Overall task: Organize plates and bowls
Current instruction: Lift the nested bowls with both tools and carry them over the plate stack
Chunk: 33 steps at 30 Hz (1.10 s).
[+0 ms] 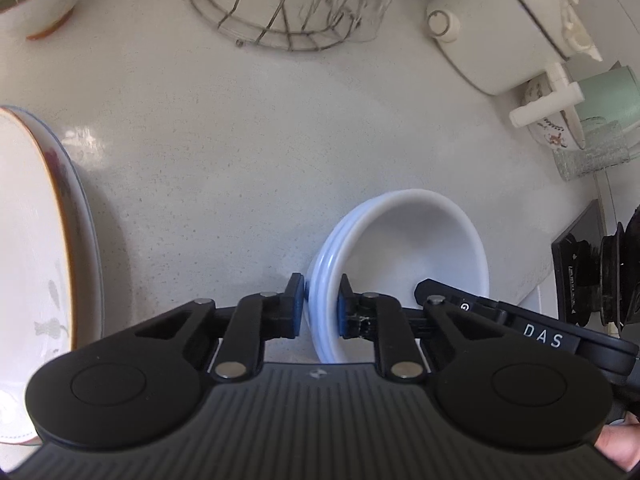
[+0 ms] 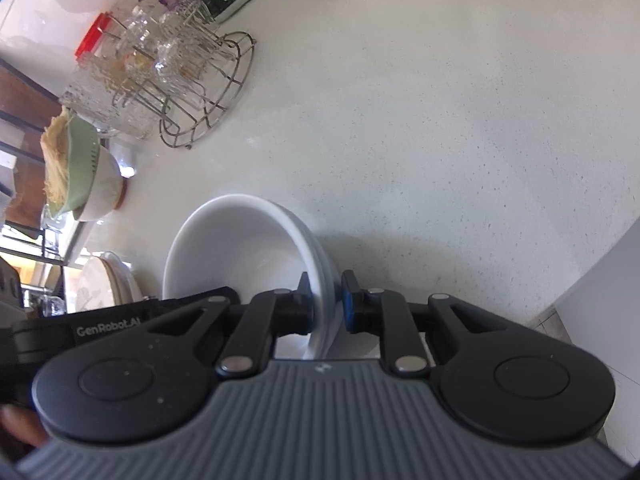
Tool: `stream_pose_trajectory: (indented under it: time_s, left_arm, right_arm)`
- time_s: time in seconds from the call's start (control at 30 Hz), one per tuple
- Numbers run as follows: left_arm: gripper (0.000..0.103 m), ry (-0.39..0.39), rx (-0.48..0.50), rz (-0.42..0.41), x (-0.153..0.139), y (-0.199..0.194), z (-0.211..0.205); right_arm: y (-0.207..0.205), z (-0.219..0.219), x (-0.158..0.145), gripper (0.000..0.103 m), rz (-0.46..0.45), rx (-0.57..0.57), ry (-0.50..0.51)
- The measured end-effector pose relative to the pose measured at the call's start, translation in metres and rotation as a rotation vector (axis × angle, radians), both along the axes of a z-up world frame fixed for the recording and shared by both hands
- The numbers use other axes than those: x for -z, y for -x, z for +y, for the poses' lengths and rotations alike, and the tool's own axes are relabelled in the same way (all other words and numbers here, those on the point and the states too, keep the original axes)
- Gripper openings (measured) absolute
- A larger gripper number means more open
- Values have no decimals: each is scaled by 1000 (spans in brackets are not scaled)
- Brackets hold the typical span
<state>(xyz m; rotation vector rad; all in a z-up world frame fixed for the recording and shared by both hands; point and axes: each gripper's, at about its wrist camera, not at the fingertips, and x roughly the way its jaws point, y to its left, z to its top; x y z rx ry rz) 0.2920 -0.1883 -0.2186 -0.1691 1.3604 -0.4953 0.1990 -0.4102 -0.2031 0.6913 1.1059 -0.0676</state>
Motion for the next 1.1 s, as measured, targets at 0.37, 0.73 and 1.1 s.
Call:
stream_pose_trajectory:
  time_s: [0.37,0.73,1.1]
  left_arm:
    - [19,47,-1,-74,-55,6,0]
    - [19,70,-43,-114,-95,6,17]
    - [19,89,-99,-150,-112,12,52]
  right_arm:
    - [13,0,-49,18,-89,-6,41]
    - [10,9,-86,18,-158,-11,59]
    - [5,35,-104,18,-195,-73,64]
